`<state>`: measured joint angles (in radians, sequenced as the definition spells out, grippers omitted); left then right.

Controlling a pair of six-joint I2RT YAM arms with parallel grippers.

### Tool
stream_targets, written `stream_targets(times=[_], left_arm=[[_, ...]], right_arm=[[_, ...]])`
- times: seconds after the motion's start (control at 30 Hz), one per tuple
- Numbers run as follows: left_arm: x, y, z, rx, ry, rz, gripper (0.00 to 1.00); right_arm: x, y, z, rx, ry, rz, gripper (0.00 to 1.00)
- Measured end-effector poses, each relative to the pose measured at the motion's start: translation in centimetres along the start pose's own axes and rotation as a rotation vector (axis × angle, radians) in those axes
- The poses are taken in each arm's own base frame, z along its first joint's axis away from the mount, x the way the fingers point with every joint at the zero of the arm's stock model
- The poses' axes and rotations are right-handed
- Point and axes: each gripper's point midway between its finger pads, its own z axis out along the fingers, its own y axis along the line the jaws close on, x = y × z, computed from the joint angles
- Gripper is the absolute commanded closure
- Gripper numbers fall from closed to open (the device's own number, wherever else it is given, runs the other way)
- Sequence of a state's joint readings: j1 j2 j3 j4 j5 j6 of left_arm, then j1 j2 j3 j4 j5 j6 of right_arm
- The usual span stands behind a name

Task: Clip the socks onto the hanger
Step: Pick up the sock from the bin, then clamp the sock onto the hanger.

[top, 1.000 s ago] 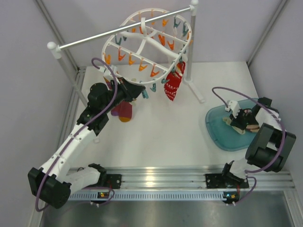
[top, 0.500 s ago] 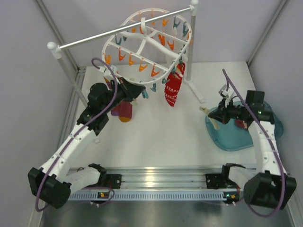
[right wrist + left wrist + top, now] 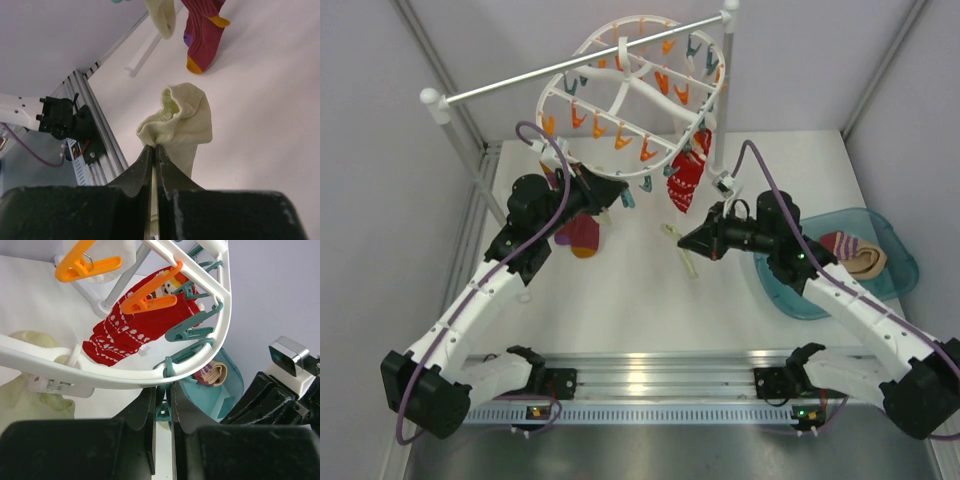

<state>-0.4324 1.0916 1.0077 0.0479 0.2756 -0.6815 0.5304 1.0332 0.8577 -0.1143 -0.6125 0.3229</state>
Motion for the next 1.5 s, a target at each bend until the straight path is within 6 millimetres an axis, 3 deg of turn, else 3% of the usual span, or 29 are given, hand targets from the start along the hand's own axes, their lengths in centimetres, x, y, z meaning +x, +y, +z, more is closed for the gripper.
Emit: stream_targets(times=[0.23, 0.43, 0.7, 1.03, 1.5], left_arm=[[0.1, 0.1, 0.2, 0.0, 0.002, -0.001, 1.0], [0.2, 0.3, 0.3, -0.004, 0.006, -0.002, 1.0], [0.3, 0.2, 0.3, -0.002, 0.009, -0.011, 1.0], [0.3, 0.0, 0.3, 0.009, 0.011, -0.025, 1.0], [0.4, -0.1, 0.3, 0.015, 0.015, -0.028, 1.0]], right_arm=[[-2.2, 0.5, 4.5, 0.065, -0.06, 0.06, 1.0], [-3.9, 1.7, 6.4, 0.075, -0.118, 0.058, 1.0], [-4.9, 2.0, 7.3, 0.089, -0.155, 0.056, 1.0], [-4.3, 2.1, 8.1, 0.096, -0.138, 0.059, 1.0], [-6.0, 2.2, 9.0, 0.103, -0.187, 0.046, 1.0]])
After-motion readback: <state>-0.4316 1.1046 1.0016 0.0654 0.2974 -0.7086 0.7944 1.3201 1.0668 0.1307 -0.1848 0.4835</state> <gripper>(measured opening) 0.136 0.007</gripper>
